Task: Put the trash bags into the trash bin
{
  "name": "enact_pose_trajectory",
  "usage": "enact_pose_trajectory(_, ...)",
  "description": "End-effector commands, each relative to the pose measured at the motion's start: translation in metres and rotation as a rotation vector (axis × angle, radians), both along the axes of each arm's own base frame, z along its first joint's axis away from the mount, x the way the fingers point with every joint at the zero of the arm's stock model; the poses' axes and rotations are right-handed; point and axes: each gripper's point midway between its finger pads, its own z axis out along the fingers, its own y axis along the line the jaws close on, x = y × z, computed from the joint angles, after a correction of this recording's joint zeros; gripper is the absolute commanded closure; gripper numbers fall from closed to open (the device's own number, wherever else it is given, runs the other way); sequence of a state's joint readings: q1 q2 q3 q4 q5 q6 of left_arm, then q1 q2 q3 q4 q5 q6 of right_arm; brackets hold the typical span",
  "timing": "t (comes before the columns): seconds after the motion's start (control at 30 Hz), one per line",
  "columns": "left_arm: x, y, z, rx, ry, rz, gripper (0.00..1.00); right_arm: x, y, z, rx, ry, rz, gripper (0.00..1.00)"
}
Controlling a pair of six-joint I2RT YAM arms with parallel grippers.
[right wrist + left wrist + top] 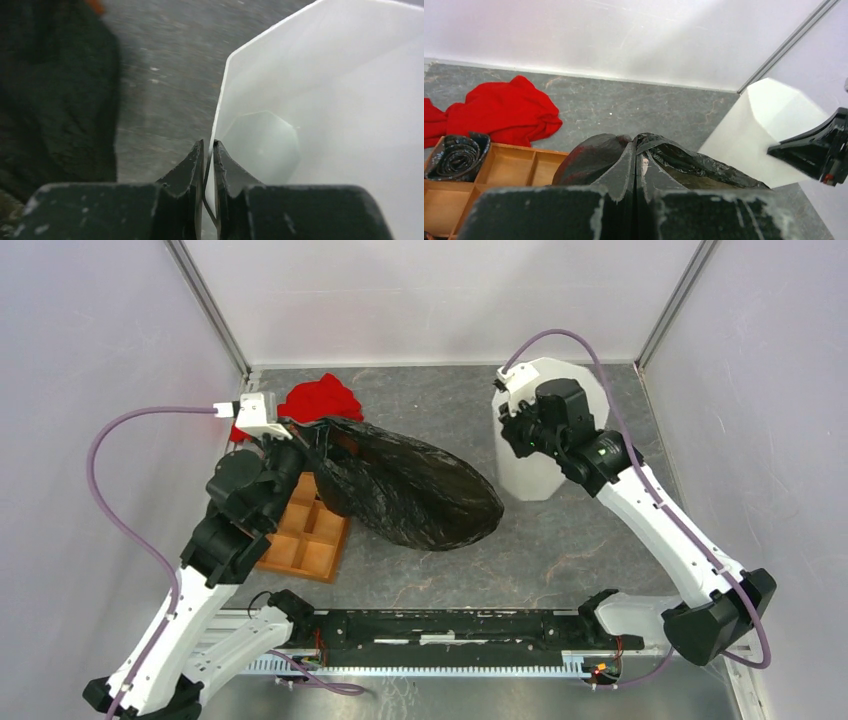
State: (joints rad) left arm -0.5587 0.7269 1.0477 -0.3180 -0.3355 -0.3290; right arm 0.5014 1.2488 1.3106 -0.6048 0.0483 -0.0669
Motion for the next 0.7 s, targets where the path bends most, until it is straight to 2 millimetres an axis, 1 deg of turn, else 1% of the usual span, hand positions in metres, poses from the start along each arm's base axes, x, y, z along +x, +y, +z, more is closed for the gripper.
enact_pose_trajectory(0.0, -0.013, 0.017, 0.028, 0.025, -0.05, 0.035, 0.98, -0.018, 0.047, 0.025, 0.15, -0.007, 0.159, 1.0)
enact_pose_trajectory(0.07, -0.017, 0.021, 0.035, 0.015, -0.061, 0.043, 0.98, -0.021, 0.054, 0.021, 0.172, -0.012, 0.187, 1.0)
enact_pose_trajectory(0.13, -0.021, 0.024, 0.04, 0.004, -0.064, 0.049, 0.98, -0.02, 0.056, 0.017, 0.172, -0.006, 0.193, 1.0)
enact_pose_trajectory(0.23, -0.024, 0.026, 0.045, -0.015, -0.063, 0.05, 0.98, -0.018, 0.062, 0.018, 0.182, -0.002, 0.217, 0.99)
enact_pose_trajectory(0.33, -0.026, 0.031, 0.05, -0.035, -0.049, 0.073, 0.98, -0.018, 0.068, 0.025, 0.197, -0.005, 0.24, 0.97)
enact_pose_trajectory(0.43, -0.028, 0.034, 0.056, -0.061, -0.042, 0.093, 0.98, -0.022, 0.077, 0.037, 0.23, -0.023, 0.289, 1.0)
enact_pose_trajectory(0.53, -0.028, 0.036, 0.063, -0.076, -0.04, 0.103, 0.98, -0.033, 0.096, 0.045, 0.309, -0.006, 0.357, 1.0)
enact_pose_trajectory(0.6, -0.029, 0.038, 0.067, -0.085, -0.038, 0.113, 0.98, -0.035, 0.1, 0.043, 0.304, -0.004, 0.372, 1.0)
enact_pose_trajectory(0.67, -0.029, 0.039, 0.071, -0.1, -0.034, 0.118, 0.98, -0.033, 0.1, 0.036, 0.263, -0.008, 0.369, 1.0)
